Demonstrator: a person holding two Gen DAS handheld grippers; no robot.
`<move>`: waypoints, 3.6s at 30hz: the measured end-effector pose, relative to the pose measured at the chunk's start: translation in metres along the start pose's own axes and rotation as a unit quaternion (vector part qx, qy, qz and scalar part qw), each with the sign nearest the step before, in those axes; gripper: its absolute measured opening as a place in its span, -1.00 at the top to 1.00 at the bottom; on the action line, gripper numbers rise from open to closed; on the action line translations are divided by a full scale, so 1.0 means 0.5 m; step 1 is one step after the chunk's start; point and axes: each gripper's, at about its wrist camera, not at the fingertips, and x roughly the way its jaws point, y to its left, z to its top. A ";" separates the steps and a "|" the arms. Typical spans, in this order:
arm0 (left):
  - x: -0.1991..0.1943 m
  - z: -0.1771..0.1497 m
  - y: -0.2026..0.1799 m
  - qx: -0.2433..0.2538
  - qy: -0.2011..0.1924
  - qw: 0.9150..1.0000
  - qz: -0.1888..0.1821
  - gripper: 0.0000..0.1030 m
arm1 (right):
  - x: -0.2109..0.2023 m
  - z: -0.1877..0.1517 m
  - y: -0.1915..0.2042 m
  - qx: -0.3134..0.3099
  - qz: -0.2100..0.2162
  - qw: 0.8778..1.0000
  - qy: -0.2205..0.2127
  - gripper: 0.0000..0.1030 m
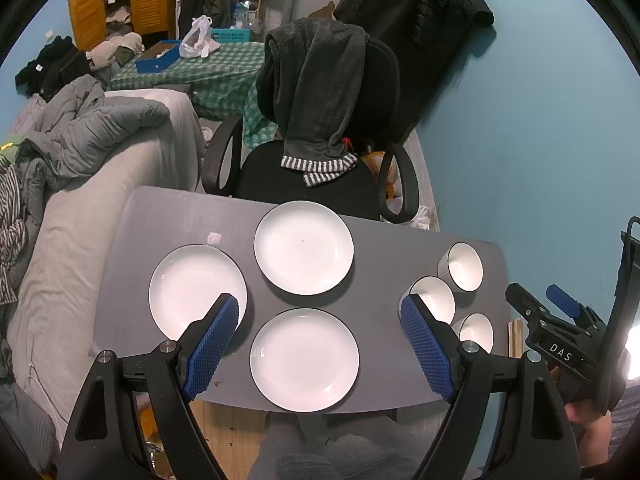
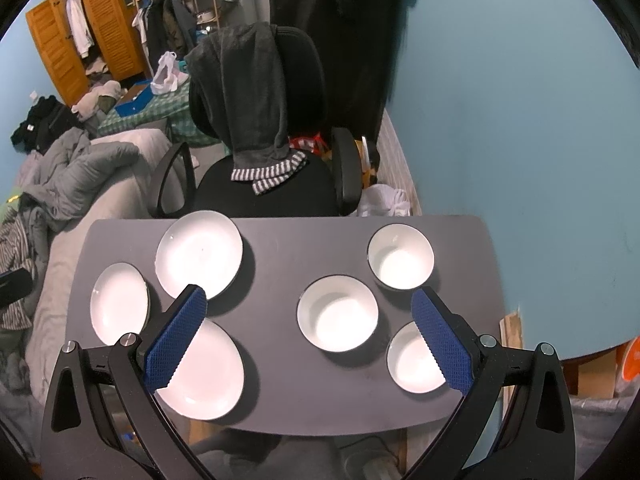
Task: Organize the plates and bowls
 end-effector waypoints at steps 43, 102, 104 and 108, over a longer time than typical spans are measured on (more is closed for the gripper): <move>0.009 0.012 -0.010 0.004 0.006 1.000 -0.001 -0.65 | 0.010 0.009 -0.005 -0.006 -0.002 1.000 0.001 -0.95; 0.100 -0.097 0.183 -0.137 0.024 0.989 0.046 -0.65 | 0.200 -0.001 0.239 -0.211 0.131 0.966 0.074 -0.95; 0.111 -0.104 0.186 -0.131 0.025 0.990 0.049 -0.65 | 0.218 -0.009 0.245 -0.216 0.132 0.964 0.081 -0.95; 0.140 -0.116 0.195 -0.125 0.035 0.990 0.050 -0.65 | 0.257 -0.032 0.252 -0.224 0.132 0.961 0.098 -0.95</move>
